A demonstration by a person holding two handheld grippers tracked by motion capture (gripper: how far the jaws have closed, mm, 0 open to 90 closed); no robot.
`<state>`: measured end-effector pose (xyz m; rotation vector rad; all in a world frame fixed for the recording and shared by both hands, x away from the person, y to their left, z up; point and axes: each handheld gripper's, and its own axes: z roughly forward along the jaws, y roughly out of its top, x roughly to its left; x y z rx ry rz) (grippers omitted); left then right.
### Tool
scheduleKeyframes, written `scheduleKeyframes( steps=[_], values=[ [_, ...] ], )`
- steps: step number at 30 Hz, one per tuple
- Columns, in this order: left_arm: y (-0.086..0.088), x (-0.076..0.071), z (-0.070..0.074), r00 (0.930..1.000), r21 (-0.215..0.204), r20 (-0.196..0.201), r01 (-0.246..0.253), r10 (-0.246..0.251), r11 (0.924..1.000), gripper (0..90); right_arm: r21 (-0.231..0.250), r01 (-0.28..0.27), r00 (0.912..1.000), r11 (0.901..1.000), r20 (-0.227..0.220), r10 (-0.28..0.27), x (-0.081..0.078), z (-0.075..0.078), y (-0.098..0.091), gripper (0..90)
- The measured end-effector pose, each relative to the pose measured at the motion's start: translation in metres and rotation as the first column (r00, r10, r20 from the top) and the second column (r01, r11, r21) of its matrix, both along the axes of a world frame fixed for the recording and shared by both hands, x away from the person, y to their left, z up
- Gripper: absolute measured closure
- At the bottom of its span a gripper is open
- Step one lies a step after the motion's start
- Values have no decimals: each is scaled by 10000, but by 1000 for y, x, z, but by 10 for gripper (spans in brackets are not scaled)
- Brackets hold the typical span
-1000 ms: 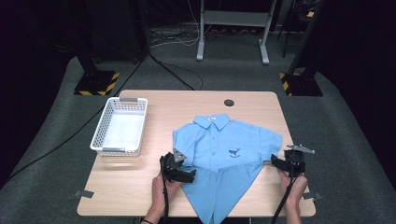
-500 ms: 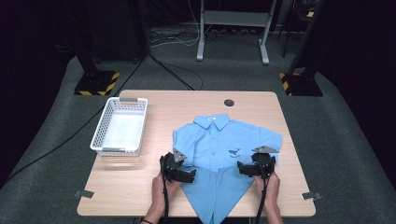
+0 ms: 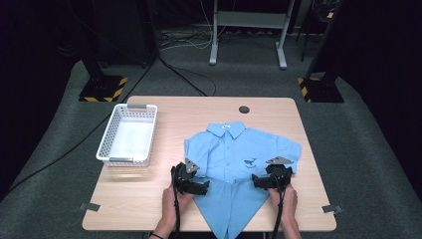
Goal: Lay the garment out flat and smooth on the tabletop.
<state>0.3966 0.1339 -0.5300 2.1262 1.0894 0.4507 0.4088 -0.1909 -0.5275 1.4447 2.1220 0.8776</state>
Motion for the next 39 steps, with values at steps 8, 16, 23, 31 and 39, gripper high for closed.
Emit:
scheduleKeyframes(
  steps=[8, 16, 23, 31, 39],
  values=[
    [-13, 7, 0, 9998, 19, -12, 221, -221, 9998, 11, 23, 98, 9999, 9999, 56, -98, 1, 0, -10, 0],
    [-29, 12, 0, 9992, 32, 7, 412, -412, 9991, 11, 45, 166, 9998, 9999, 76, -166, 4, 0, -27, 0],
    [-33, 14, 1, 9992, 30, -2, 387, -387, 9992, 11, 86, 296, 9994, 9995, 182, -298, 3, -1, -30, 0],
    [-32, 13, 0, 9996, -13, -9, 291, -291, 9996, 9, 101, 305, 9994, 9995, 175, -306, 3, -1, -30, 0],
    [-28, 10, 1, 9996, -43, 201, 185, -184, 9998, 10, 93, 298, 9994, 9995, 174, -300, 2, -1, -30, 0]
  ],
)
